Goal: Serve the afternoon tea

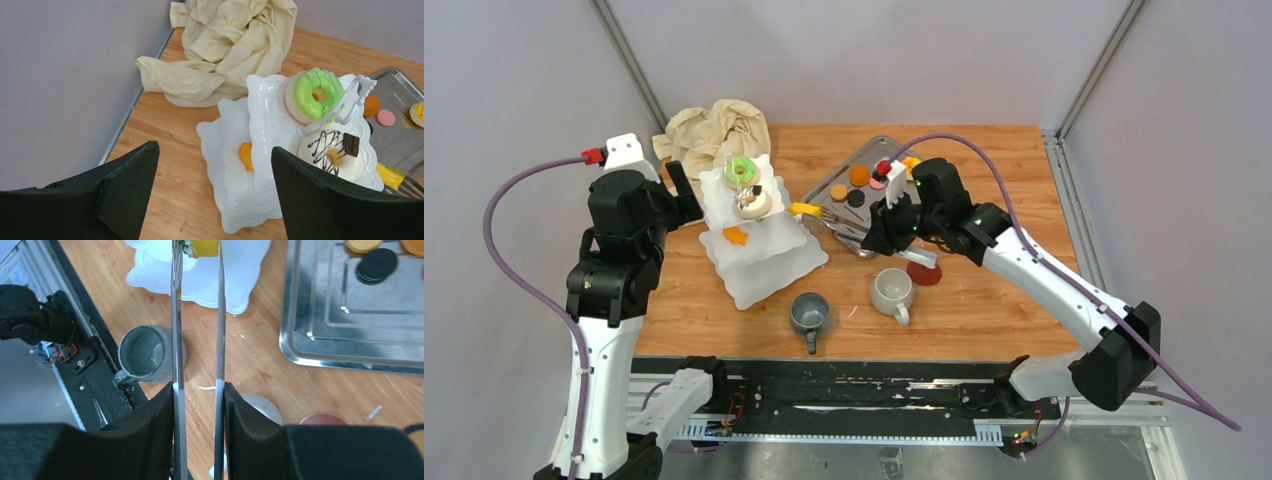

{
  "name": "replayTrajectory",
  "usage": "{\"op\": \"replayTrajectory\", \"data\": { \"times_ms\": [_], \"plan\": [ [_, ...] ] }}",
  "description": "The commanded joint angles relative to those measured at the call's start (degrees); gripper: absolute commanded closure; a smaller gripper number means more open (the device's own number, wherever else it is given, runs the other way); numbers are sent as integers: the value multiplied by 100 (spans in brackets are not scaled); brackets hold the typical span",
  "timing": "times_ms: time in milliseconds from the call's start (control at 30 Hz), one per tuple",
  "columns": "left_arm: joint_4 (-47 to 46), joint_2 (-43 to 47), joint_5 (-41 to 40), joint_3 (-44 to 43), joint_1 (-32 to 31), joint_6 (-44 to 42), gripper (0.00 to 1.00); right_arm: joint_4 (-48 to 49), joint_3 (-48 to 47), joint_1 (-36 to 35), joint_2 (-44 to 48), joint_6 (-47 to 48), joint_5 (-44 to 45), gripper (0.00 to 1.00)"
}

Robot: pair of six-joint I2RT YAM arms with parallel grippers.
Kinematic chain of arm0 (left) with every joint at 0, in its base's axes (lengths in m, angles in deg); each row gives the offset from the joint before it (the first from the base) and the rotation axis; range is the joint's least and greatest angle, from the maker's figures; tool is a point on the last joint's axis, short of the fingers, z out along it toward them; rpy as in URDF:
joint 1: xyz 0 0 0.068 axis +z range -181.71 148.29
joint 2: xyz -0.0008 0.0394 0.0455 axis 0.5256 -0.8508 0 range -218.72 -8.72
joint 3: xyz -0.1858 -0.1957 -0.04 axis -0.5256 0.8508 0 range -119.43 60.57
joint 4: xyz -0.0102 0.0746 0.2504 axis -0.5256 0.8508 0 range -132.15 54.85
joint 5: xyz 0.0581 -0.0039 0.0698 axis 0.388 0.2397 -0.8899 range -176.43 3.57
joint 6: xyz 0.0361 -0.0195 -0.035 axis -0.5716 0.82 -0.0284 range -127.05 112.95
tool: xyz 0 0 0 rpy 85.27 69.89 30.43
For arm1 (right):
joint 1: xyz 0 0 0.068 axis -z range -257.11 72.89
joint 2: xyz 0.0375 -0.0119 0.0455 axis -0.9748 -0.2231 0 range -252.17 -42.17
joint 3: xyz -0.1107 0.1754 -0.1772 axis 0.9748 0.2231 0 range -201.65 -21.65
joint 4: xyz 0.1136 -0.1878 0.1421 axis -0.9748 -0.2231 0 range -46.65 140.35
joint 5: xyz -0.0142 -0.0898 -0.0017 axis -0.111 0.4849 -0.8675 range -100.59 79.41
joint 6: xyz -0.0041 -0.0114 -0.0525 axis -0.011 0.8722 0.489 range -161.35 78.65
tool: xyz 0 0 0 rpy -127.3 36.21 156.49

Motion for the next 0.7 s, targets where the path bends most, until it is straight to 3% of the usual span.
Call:
{"op": "replayTrajectory", "data": {
  "times_ms": [0,500,667],
  "plan": [
    [-150,75,-14,-54,-53,38,13,10,-425,-312,-260,316,-493,85],
    [-142,78,-115,-40,-53,-48,13,13,-1427,-1007,-1435,499,-389,83],
    [-157,78,-119,2,-53,-58,13,-44,-1464,-1025,-1634,515,-327,78]
  ]
}}
